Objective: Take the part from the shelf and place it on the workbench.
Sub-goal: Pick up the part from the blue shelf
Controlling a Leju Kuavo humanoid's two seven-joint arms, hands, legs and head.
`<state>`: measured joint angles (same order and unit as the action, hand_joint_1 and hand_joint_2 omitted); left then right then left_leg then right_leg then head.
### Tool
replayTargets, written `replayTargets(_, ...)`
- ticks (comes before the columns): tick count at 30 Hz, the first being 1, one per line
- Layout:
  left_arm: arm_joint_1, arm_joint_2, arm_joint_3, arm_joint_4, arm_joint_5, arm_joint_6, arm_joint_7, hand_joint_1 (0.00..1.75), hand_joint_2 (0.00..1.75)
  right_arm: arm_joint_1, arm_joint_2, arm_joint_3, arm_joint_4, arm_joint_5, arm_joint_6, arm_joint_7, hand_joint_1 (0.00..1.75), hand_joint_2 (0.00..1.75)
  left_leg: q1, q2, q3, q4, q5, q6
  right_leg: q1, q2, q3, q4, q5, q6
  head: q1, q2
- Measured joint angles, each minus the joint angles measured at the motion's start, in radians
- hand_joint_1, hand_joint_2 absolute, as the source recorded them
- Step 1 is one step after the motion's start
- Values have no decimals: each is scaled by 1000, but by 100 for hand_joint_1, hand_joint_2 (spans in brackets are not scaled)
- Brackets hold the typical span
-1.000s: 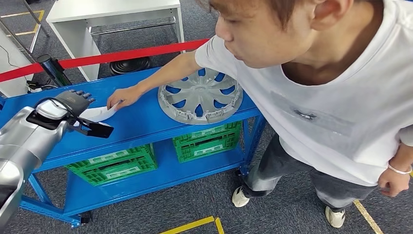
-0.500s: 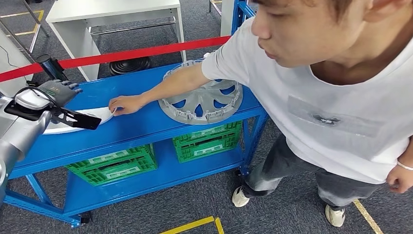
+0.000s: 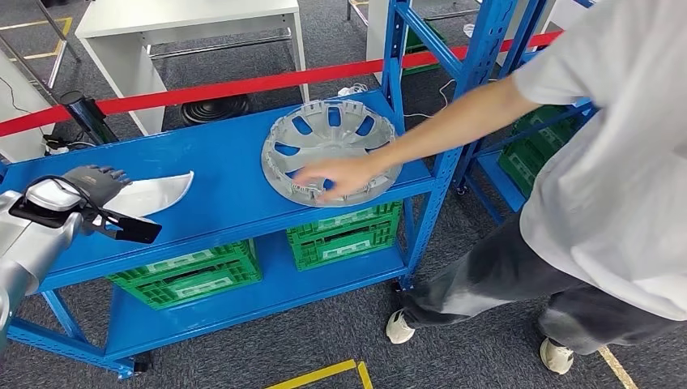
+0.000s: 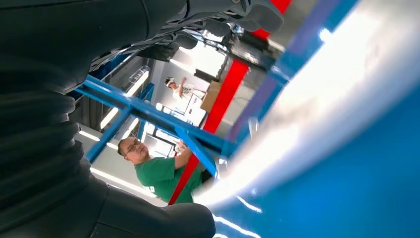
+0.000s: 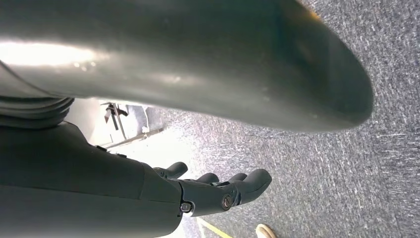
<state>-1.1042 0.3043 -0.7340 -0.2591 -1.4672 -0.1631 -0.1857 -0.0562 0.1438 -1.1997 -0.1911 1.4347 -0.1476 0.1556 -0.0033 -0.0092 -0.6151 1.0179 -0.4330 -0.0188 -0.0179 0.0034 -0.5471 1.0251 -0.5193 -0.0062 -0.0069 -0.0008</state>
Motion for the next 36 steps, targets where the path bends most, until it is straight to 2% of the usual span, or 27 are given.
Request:
replayTargets(4, 23, 12, -9, 0, -1, 3, -3, 0, 175, 0, 0, 0, 0, 0, 0, 0, 0, 0, 0, -1, 0, 0, 0, 0, 0, -1, 0, 0, 0, 0, 0, 0)
replayTargets(14, 40, 6, -20, 0, 0, 6, 11, 0, 175, -1, 0, 0, 0, -4, 0, 0, 0, 0, 0, -1, 0, 0, 0, 0, 0, -1, 0, 0, 0, 0, 0, 0)
replayTargets(18, 58, 1, -21, 0, 3, 39, 49, 4, 175, -1, 0, 0, 0, -7, -1, 0, 0, 0, 0, -1, 0, 0, 0, 0, 0, -1, 0, 0, 0, 0, 0, 0)
replayTargets(22, 80, -7, -21, 0, 6, 78, 112, 175, 175, -1, 0, 0, 0, -9, -4, 0, 0, 0, 0, -1, 0, 0, 0, 0, 0, -1, 0, 0, 0, 0, 0, 0)
replayTargets(36, 102, -31, 6, 11, 44, 61, 180, 175, 175, -1, -2, 0, 0, -9, -2, 0, 0, 0, 0, -1, 1, 0, 0, 0, 0, -1, 1, 0, 0, 0, 0, 0)
